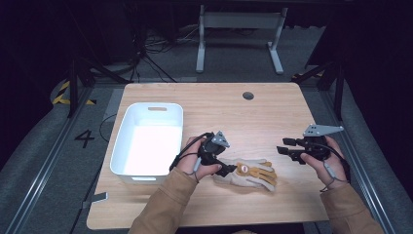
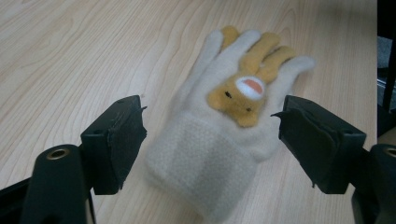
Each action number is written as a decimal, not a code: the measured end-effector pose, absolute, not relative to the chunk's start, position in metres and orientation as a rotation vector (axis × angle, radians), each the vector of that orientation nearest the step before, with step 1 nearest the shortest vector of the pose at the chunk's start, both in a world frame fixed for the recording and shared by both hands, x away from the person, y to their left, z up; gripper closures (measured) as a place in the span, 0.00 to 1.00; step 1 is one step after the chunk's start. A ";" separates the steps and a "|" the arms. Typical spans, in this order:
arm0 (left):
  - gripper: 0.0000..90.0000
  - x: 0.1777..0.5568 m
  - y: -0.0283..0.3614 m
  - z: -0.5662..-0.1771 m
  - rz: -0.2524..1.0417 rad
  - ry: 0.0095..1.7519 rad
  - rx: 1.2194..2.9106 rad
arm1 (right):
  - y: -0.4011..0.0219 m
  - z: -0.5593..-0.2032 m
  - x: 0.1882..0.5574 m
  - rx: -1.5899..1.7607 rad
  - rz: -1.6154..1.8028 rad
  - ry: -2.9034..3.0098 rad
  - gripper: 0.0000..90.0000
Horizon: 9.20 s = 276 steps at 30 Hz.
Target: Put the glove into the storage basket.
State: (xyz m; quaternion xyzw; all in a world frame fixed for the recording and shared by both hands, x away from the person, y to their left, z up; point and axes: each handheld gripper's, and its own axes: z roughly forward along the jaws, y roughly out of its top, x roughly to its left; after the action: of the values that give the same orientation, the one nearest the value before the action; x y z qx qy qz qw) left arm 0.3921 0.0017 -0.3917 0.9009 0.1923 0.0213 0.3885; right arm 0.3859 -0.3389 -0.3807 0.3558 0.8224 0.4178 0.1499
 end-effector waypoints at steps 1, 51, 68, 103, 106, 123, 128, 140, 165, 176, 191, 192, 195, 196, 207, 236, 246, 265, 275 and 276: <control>0.26 0.393 0.001 -0.392 0.047 0.483 2.294 | -0.340 -0.380 0.385 1.027 1.201 2.358 0.59; 0.17 0.402 -0.035 -0.457 0.021 0.190 2.399 | -0.348 -0.386 0.381 1.033 1.227 2.374 0.56; 0.12 0.400 -0.044 -0.463 -0.002 0.163 2.456 | -0.352 -0.389 0.381 1.062 1.199 2.375 0.56; 0.82 0.386 -0.058 -0.446 0.042 0.289 2.547 | -0.353 -0.391 0.382 1.066 1.193 2.368 0.56; 0.82 0.386 -0.058 -0.444 0.041 0.282 2.544 | -0.355 -0.390 0.382 1.062 1.203 2.361 0.56; 0.82 0.383 -0.040 -0.414 -0.025 0.378 2.483 | -0.360 -0.393 0.387 1.106 1.194 2.345 0.56; 0.82 0.386 -0.036 -0.411 -0.033 0.409 2.477 | -0.363 -0.395 0.388 1.121 1.189 2.346 0.56; 0.82 0.390 -0.025 -0.397 -0.043 0.479 2.448 | -0.364 -0.400 0.391 1.133 1.172 2.354 0.56; 0.82 0.398 0.002 -0.363 0.038 0.697 2.339 | -0.365 -0.407 0.421 1.186 1.051 2.416 0.80; 0.81 0.397 0.017 -0.349 0.070 0.769 2.317 | -0.360 -0.410 0.431 1.241 1.046 2.435 0.84; 0.81 0.415 0.037 -0.336 0.087 0.980 2.269 | -0.364 -0.413 0.428 1.279 1.049 2.436 0.83; 0.81 0.415 0.038 -0.335 0.093 0.992 2.260 | -0.365 -0.413 0.427 1.283 1.050 2.435 0.83; 0.81 0.416 0.043 -0.331 0.097 1.011 2.244 | -0.368 -0.414 0.426 1.290 1.048 2.430 0.83; 0.81 0.417 0.044 -0.329 0.101 1.011 2.245 | -0.368 -0.414 0.425 1.295 1.048 2.427 0.83; 0.81 0.420 0.068 -0.316 0.151 1.109 2.207 | -0.373 -0.418 0.422 1.319 1.029 2.425 0.83; 0.82 0.435 0.112 -0.296 0.175 1.475 2.039 | -0.369 -0.422 0.427 1.321 1.022 2.450 0.81; 0.82 0.438 0.122 -0.291 0.163 1.588 1.978 | -0.370 -0.424 0.427 1.328 1.019 2.456 0.80; 0.82 0.436 0.150 -0.293 0.193 1.748 1.913 | -0.364 -0.424 0.434 1.304 1.021 2.475 0.80; 0.82 0.432 0.167 -0.300 0.182 1.821 1.871 | -0.351 -0.422 0.445 1.265 0.989 2.488 0.80; 0.82 0.432 0.170 -0.300 0.171 1.835 1.860 | -0.350 -0.422 0.446 1.264 0.991 2.490 0.80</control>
State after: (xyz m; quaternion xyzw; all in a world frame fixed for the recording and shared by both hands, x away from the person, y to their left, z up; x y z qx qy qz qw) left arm 0.4317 0.1702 -0.3003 0.6861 0.6770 0.0632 0.2586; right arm 0.4459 -0.3502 -0.4220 0.4250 0.8369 0.3331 0.0893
